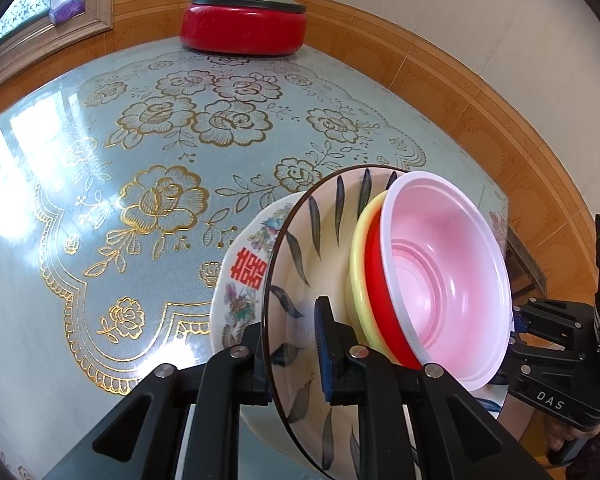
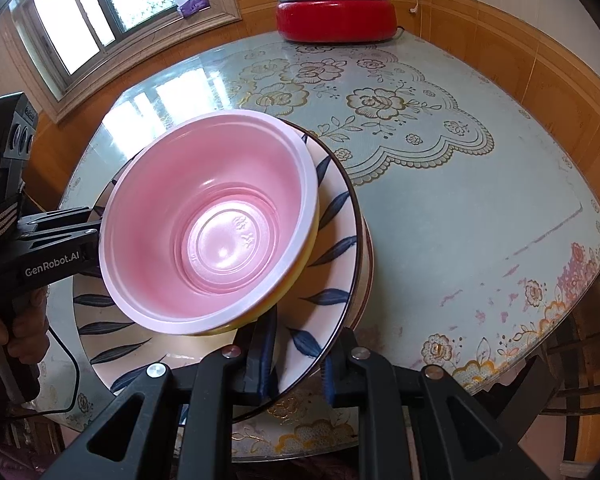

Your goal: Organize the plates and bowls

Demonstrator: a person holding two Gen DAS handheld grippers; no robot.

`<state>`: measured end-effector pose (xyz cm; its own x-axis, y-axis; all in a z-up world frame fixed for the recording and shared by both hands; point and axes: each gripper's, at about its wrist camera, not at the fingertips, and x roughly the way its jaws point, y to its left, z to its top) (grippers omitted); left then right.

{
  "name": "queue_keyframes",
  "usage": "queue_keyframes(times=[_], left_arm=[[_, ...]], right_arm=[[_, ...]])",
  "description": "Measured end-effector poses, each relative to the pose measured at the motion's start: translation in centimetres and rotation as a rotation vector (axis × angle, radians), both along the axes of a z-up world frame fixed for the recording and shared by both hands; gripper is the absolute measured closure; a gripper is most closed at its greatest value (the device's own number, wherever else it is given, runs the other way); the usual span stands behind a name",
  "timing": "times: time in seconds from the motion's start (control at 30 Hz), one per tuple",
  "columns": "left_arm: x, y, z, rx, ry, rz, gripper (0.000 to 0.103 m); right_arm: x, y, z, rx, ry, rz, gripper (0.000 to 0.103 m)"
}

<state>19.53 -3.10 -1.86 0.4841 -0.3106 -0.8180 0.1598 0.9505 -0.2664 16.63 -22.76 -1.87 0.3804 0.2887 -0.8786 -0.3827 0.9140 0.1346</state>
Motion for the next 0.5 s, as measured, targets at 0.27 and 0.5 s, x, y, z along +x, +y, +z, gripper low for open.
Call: queue_keyframes(times=[0.27,0.5], left_arm=[[0.01,0.68,-0.66,0.004,0.007,0.014,0.087],[-0.46,0.58,-0.27,0.074,-0.037,0.027,0.087]], right_arm=[[-0.1,0.35,-0.15,0.0,0.002,0.002,0.083],[-0.61,-0.11,0.14,0.012,-0.016,0.007,0.08]])
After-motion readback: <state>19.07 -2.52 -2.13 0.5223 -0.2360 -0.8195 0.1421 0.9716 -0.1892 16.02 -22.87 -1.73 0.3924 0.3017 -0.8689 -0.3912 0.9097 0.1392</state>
